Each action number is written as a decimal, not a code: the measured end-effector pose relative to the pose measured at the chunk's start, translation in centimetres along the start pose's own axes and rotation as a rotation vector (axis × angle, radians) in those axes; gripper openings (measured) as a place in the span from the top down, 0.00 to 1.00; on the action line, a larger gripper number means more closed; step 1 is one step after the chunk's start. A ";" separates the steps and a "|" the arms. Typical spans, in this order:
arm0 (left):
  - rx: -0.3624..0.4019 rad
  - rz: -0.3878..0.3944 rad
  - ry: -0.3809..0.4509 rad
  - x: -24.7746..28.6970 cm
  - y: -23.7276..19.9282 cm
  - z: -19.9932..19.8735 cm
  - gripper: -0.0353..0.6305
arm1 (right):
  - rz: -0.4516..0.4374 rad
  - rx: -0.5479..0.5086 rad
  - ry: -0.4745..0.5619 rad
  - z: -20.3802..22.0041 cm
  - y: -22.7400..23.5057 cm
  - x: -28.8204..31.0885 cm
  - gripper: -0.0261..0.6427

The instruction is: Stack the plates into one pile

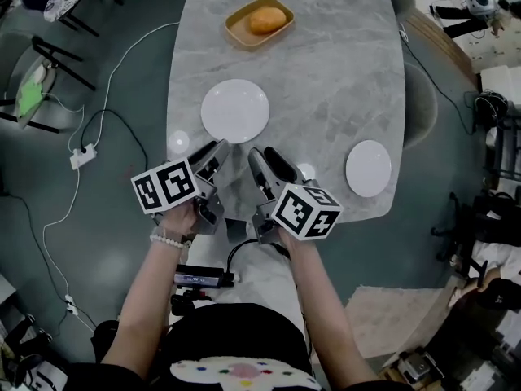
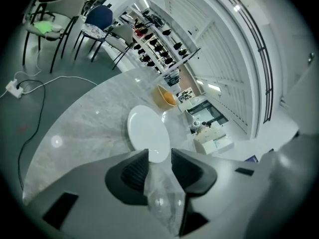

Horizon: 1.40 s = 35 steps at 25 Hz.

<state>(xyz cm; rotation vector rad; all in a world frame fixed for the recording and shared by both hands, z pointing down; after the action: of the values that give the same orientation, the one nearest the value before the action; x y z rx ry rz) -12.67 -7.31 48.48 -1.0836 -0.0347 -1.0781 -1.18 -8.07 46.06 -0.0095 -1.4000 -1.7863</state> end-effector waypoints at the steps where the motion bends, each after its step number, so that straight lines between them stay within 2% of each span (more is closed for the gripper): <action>1: 0.014 0.012 -0.004 0.1 0.5 -0.1 0.74 | 0.006 -0.017 0.018 -0.3 0.0 -0.5 0.72; 6: 0.058 0.075 -0.034 1.6 3.6 0.1 0.74 | 0.021 -0.044 0.120 -2.4 0.6 -3.2 0.73; 14: 0.090 0.170 -0.114 5.7 8.7 2.7 0.77 | 0.087 0.028 0.231 -4.6 5.0 -8.4 0.74; 24: 0.124 0.253 -0.215 10.4 14.2 7.1 0.77 | 0.163 0.123 0.337 -6.3 11.0 -14.9 0.74; 35: 0.069 0.324 -0.323 15.5 18.5 11.8 0.71 | 0.228 0.179 0.405 -7.4 15.6 -20.0 0.74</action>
<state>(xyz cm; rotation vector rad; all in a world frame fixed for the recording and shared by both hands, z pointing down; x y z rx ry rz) 14.12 -8.69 49.49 -1.1464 -0.1472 -0.6022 24.59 -2.32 46.15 0.2632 -1.2048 -1.3786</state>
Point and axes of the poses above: the fingertips, and each gripper's own axes: x forward along the fingers, y to its right, z out of its underside, the point moved 2 cm from there along -x, backward along the fingers, and after that the axes turned 15 degrees about x, right-handed, at the moved point
